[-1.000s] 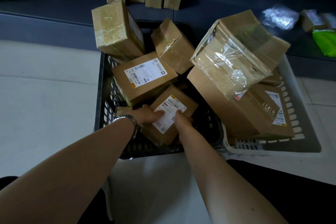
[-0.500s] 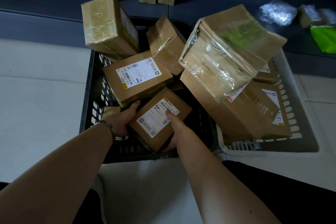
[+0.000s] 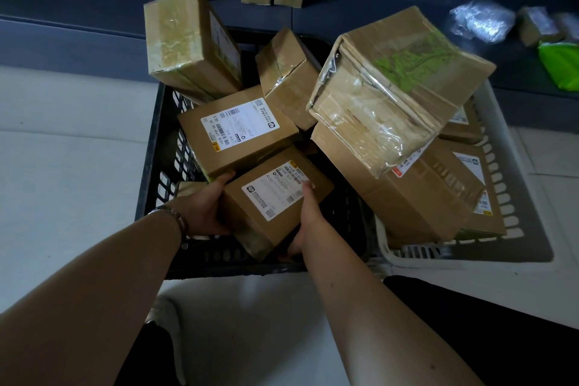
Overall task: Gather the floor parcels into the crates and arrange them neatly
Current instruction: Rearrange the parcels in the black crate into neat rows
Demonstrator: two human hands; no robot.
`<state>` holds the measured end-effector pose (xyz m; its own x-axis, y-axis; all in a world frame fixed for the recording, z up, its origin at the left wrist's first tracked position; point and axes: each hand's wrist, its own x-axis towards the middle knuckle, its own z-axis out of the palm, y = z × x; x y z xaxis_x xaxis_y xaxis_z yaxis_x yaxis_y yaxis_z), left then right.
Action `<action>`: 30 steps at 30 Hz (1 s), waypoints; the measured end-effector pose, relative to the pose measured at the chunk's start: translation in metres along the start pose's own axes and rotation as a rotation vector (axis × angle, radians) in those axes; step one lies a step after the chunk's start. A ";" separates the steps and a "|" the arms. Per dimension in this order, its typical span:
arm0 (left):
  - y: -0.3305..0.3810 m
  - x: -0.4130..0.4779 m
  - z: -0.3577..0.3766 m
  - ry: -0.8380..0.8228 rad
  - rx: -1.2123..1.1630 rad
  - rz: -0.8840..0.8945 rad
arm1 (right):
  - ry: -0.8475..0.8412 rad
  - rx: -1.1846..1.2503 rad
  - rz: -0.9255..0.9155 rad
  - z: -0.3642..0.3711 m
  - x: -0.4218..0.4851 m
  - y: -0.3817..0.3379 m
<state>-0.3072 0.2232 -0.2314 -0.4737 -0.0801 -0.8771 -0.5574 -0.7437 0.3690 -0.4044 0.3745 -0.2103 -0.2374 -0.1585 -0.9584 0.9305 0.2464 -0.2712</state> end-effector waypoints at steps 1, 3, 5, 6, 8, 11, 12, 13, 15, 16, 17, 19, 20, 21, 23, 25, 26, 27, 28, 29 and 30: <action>0.000 0.001 -0.002 -0.010 0.012 0.007 | -0.002 0.010 -0.005 0.001 0.000 0.000; 0.000 0.001 -0.005 -0.012 0.064 0.003 | -0.003 0.076 -0.033 0.002 0.001 0.000; 0.000 0.005 -0.011 -0.013 0.126 -0.016 | -0.002 0.158 -0.091 0.001 0.003 -0.001; 0.001 0.006 -0.014 -0.015 0.152 -0.031 | -0.002 0.178 -0.115 0.001 0.003 -0.001; 0.002 0.009 -0.020 -0.015 0.164 -0.060 | -0.014 0.182 -0.139 0.000 0.003 0.000; 0.005 0.008 -0.023 -0.013 0.212 -0.101 | -0.012 0.156 -0.149 0.001 0.005 0.001; 0.005 0.007 -0.022 -0.017 0.229 -0.096 | -0.009 0.151 -0.150 0.001 0.007 0.001; 0.006 0.007 -0.020 -0.017 0.226 -0.068 | -0.002 0.147 -0.154 0.001 0.008 0.001; 0.008 0.012 -0.016 0.030 0.152 0.043 | 0.017 0.135 -0.162 0.002 0.012 0.001; 0.010 0.014 -0.013 0.078 0.104 0.102 | 0.023 0.129 -0.163 0.003 0.013 0.002; 0.010 0.017 -0.011 0.130 0.067 0.143 | 0.024 0.128 -0.161 0.005 0.014 0.002; 0.009 0.019 -0.009 0.172 0.060 0.159 | 0.019 0.123 -0.163 0.007 0.015 0.003; 0.008 0.019 -0.009 0.166 0.069 0.154 | 0.018 0.118 -0.162 0.008 0.015 0.003; 0.008 0.019 -0.010 0.158 0.071 0.151 | 0.017 0.116 -0.158 0.009 0.015 0.003; 0.008 0.019 -0.013 0.160 0.055 0.147 | 0.008 0.119 -0.157 0.008 0.017 0.001; 0.009 0.020 -0.011 0.138 0.049 0.160 | -0.015 0.107 -0.159 0.007 0.018 -0.004; 0.009 0.020 -0.010 0.132 0.061 0.170 | -0.029 0.097 -0.163 0.006 0.018 -0.007; 0.009 0.021 -0.009 0.129 0.078 0.182 | -0.041 0.089 -0.169 0.005 0.018 -0.012; 0.010 0.021 -0.007 0.128 0.101 0.189 | -0.048 0.079 -0.173 0.005 0.018 -0.016; 0.010 0.022 -0.007 0.121 0.120 0.191 | -0.051 0.066 -0.175 0.004 0.018 -0.020; 0.010 0.022 -0.006 0.127 0.137 0.191 | -0.050 0.050 -0.180 0.004 0.018 -0.023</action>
<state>-0.3190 0.2099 -0.2492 -0.4949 -0.2998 -0.8156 -0.5571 -0.6109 0.5625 -0.4290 0.3617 -0.2214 -0.3885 -0.2435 -0.8887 0.8872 0.1617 -0.4322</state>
